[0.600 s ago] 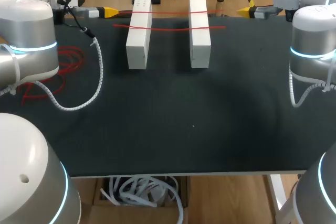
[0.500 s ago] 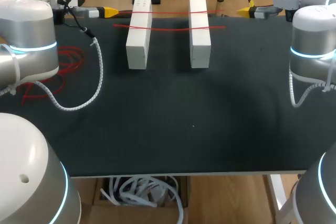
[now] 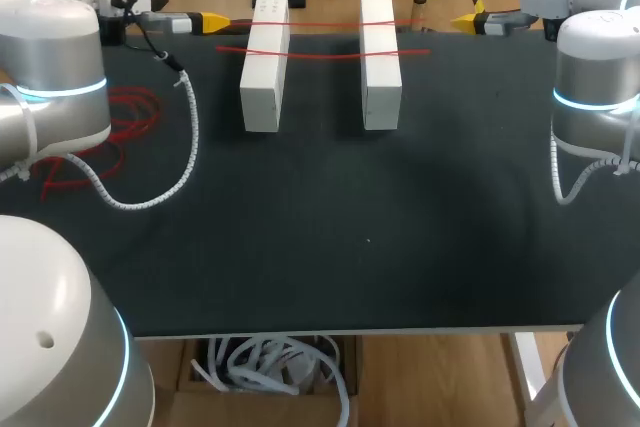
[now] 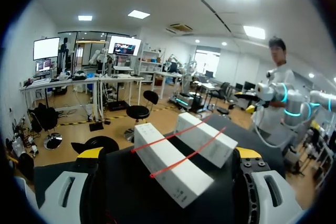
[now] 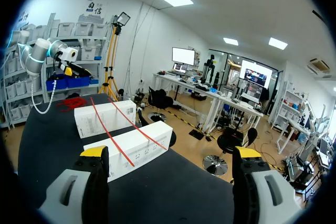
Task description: Grab the tape and strap the tape.
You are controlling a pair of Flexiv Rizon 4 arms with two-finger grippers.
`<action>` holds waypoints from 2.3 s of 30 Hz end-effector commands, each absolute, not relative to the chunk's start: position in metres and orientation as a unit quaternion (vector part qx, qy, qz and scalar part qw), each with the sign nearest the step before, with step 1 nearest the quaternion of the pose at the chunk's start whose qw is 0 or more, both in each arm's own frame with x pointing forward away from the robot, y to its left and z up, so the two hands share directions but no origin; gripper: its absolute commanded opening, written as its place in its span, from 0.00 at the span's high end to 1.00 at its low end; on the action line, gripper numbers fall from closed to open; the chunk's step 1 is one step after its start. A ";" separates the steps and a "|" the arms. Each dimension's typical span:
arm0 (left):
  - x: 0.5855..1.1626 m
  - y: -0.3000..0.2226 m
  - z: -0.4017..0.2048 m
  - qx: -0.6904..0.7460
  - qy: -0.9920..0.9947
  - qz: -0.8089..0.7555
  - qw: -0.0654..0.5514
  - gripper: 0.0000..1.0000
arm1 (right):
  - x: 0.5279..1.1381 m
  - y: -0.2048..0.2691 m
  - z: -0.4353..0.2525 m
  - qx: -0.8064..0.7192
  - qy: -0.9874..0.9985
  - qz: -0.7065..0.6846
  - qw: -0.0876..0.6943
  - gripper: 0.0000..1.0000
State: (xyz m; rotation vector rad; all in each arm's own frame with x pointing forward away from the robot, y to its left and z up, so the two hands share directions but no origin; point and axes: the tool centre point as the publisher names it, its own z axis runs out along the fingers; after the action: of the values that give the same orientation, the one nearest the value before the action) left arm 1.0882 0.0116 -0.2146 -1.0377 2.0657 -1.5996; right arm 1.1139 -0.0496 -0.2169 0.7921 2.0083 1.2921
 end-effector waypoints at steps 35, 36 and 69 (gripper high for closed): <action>1.124 0.009 -0.263 -0.156 0.744 -0.646 0.067 0.62 | 1.114 -0.050 -0.217 0.299 0.760 0.488 0.307 0.00; 1.124 0.008 -0.264 -0.154 0.745 -0.646 0.067 0.61 | 1.114 -0.050 -0.217 0.299 0.760 0.488 0.307 0.00; 1.120 0.004 -0.313 -0.123 0.761 -0.636 0.031 0.70 | 1.114 -0.050 -0.217 0.299 0.760 0.488 0.307 0.00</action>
State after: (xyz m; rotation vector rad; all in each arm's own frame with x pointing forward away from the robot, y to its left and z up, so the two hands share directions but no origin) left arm 1.1162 0.0031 -0.3087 -0.3868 2.3451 -1.9443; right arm 1.1138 -0.0494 -0.2169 0.7918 2.0083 1.2924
